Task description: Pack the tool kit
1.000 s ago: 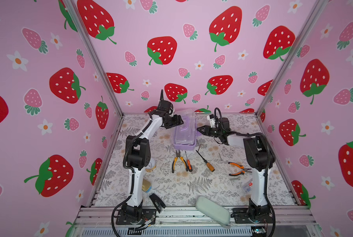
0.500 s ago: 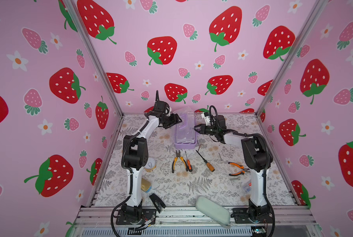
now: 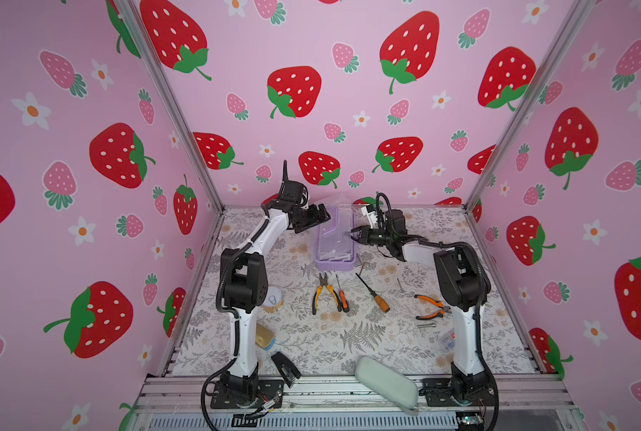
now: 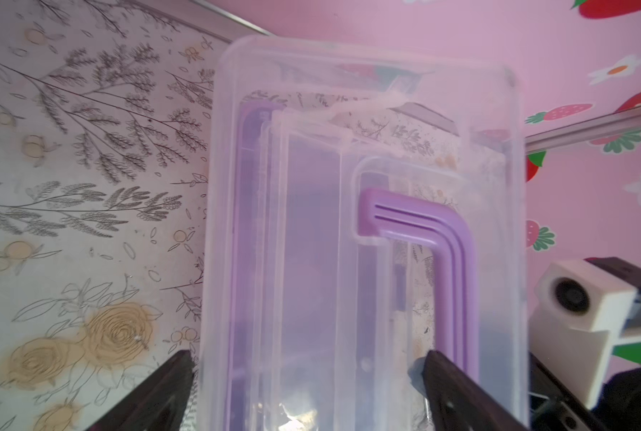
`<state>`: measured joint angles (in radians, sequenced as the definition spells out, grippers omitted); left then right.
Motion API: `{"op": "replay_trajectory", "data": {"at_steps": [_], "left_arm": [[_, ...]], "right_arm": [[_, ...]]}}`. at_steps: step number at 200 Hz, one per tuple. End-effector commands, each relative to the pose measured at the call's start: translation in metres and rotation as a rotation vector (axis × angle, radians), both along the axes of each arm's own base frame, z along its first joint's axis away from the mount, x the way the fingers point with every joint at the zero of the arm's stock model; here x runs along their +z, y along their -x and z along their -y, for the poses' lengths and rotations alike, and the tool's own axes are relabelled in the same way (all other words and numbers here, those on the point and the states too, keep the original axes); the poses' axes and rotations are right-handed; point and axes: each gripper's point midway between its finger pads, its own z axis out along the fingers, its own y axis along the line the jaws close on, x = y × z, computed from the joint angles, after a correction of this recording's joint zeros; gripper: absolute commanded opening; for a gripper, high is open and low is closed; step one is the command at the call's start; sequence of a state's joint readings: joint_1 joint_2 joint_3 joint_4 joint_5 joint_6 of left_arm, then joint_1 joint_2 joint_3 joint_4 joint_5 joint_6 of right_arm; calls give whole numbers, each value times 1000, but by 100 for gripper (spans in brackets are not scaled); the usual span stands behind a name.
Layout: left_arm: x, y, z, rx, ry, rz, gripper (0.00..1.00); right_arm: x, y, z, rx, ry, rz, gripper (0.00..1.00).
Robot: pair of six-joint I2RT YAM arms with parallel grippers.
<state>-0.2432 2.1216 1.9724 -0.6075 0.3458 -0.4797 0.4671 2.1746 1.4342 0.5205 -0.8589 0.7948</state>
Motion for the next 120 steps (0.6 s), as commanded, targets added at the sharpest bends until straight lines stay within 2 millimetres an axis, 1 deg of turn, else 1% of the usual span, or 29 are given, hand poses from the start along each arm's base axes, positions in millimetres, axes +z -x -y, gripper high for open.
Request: {"op": "replay_trajectory", "data": {"at_steps": [1,18,25,37,49,63,77,96,108,120], "left_arm": [[54,8,-19,66,-104,128,99],[71,16,-24,91,-159,179,99],[77,21,-22,80,-180,198,99],[85,31,-13,41,-221,221,99],[88,43,-1,-17,-268,230,99],[82,59,15,-99,-305,207,99],[67,74,25,-165,-345,157,99],[44,89,27,-208,-432,94,99],[35,95,28,-229,-476,77,99],[33,96,30,-235,-515,82,99]], "right_arm": [[30,-1,-11,35,-66,70,8],[34,-2,-12,32,-69,77,8],[36,-2,-12,29,-70,80,8],[39,-3,-13,30,-76,81,8],[44,-5,-15,30,-84,84,8],[50,-6,-17,32,-93,94,8],[55,-7,-21,33,-96,107,8],[55,-8,-24,33,-96,113,8],[53,-8,-27,36,-96,107,8],[52,-8,-28,38,-97,105,8]]}}
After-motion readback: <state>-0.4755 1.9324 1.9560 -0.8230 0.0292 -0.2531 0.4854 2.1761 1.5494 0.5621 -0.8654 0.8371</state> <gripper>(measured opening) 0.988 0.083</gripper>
